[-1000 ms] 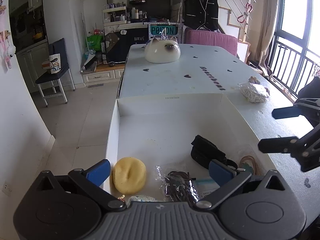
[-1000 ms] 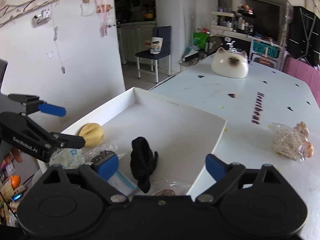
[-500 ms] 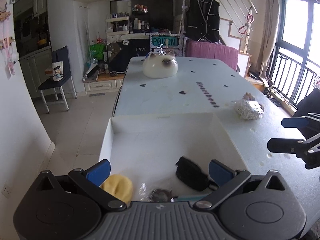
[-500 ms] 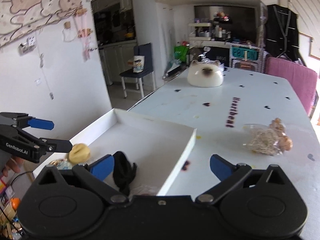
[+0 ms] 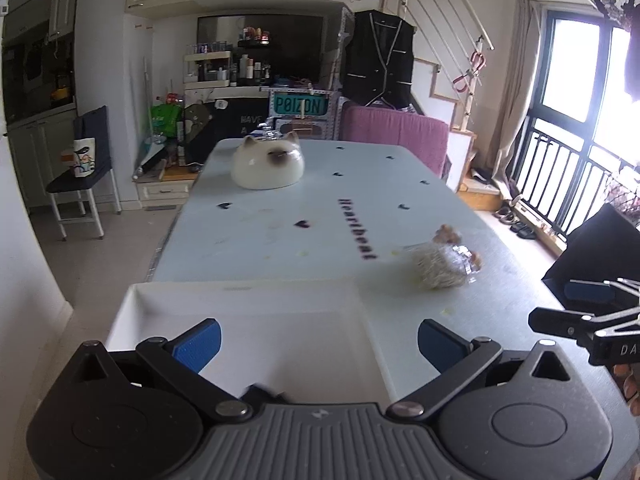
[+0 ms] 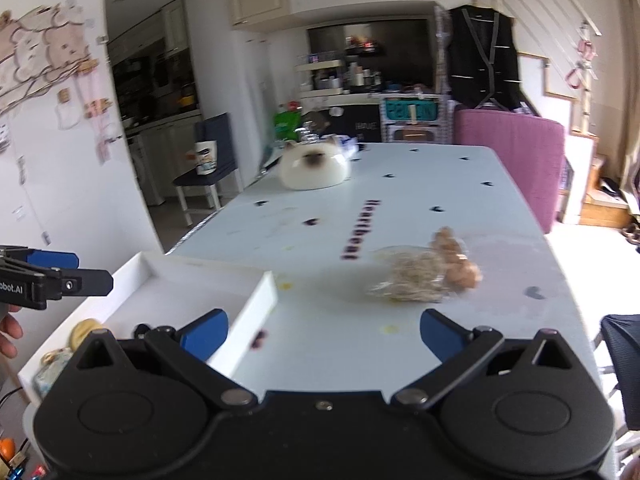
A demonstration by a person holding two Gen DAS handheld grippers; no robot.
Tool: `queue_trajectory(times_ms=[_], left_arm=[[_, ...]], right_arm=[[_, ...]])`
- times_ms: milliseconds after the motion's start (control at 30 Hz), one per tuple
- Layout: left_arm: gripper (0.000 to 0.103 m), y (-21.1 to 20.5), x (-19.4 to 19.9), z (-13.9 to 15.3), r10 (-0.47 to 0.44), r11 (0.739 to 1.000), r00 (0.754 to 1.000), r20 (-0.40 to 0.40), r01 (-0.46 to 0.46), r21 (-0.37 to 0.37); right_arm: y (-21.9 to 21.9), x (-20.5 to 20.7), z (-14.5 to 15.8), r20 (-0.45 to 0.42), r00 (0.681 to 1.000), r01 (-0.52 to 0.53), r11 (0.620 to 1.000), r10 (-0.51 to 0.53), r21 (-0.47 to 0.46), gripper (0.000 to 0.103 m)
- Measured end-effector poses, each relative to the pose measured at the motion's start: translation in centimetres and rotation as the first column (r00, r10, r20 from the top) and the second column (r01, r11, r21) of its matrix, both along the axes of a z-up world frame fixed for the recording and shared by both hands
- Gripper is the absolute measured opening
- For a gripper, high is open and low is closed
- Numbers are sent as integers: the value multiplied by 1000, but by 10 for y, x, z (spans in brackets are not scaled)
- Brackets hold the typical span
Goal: Organize soft objects
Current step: 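Move the left tool to the clear cord bag while the right tool reaches the tan ribbon bundle, then grasp the tan ribbon bundle with the right gripper while the left tool hovers over the cord bag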
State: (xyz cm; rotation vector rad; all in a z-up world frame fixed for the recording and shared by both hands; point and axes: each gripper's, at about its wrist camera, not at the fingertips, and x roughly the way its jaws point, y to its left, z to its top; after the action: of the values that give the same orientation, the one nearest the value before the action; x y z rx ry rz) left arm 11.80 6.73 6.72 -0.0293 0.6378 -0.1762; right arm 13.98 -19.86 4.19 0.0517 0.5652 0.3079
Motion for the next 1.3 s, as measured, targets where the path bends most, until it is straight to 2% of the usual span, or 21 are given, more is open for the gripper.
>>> queue_trajectory(times_ms=[467, 767, 833, 900, 967, 1100, 1167, 1300], left_arm=[[103, -96, 44, -14, -57, 995, 998, 26, 59, -82], [102, -138, 94, -38, 23, 984, 1000, 5, -22, -177], [96, -142, 108, -48, 51, 976, 999, -19, -53, -210], [74, -144, 123, -60, 58, 969, 997, -46, -68, -238], [58, -146, 137, -72, 64, 964, 995, -79, -82, -252], [56, -142, 161, -99, 54, 950, 989, -141, -95, -298], [56, -142, 167, -108, 49, 948, 989, -143, -91, -304], [56, -142, 177, -118, 31, 939, 991, -133, -75, -337]], right_arm=[[-88, 22, -21, 24, 985, 168, 986, -168, 12, 103], [-125, 60, -43, 28, 974, 224, 974, -225, 23, 103], [-131, 72, -50, 14, 974, 223, 974, -224, 35, 103], [-135, 83, -57, 8, 976, 219, 975, -219, 45, 103], [-137, 94, -62, 2, 976, 218, 974, -219, 52, 102], [-142, 119, -70, -13, 978, 207, 973, -207, 101, 88], [-143, 132, -72, -13, 978, 207, 971, -207, 121, 86], [-140, 161, -80, -29, 974, 224, 966, -223, 129, 73]])
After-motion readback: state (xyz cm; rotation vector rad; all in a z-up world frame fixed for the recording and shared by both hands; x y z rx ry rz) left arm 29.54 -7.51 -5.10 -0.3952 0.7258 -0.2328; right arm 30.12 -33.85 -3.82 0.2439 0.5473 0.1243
